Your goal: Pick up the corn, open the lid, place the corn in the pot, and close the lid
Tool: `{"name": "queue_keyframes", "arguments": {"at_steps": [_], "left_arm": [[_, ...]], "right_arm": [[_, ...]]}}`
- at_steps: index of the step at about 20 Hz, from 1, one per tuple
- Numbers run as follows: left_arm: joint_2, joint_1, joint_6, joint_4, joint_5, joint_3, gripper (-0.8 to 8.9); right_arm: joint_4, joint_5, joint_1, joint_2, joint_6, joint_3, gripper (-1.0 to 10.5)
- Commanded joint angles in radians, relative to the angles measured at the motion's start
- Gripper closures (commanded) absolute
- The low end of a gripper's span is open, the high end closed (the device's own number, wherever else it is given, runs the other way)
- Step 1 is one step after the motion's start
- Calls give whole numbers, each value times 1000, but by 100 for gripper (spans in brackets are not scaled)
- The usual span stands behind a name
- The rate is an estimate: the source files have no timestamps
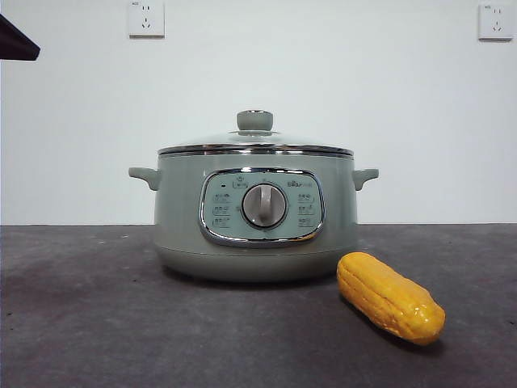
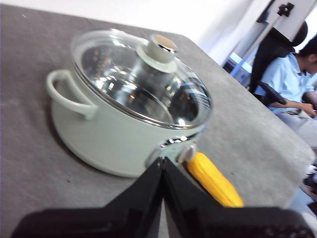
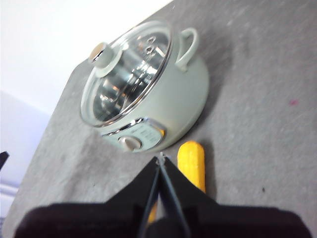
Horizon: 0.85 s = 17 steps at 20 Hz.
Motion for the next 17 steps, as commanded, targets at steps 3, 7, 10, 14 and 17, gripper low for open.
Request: {"name": "queue_keyframes", "arguments": {"at_steps": [3, 7, 10, 14, 17], "left_arm": [[5, -62, -10, -31, 12, 8, 818], [5, -121, -10, -55, 16, 10, 818], [5, -154, -13, -77, 50, 10, 818], [5, -183, -13, -129, 64, 22, 818], [5, -201, -10, -190, 64, 54, 818]], "right_arm": [[-61, -26, 10, 104, -36, 65, 899], [-107, -24, 54, 209, -76, 121, 734], [-121, -20, 109, 292, -87, 158, 575], [-159, 48, 214, 410, -97, 210, 528], [-183, 166, 330, 513, -97, 249, 528]]}}
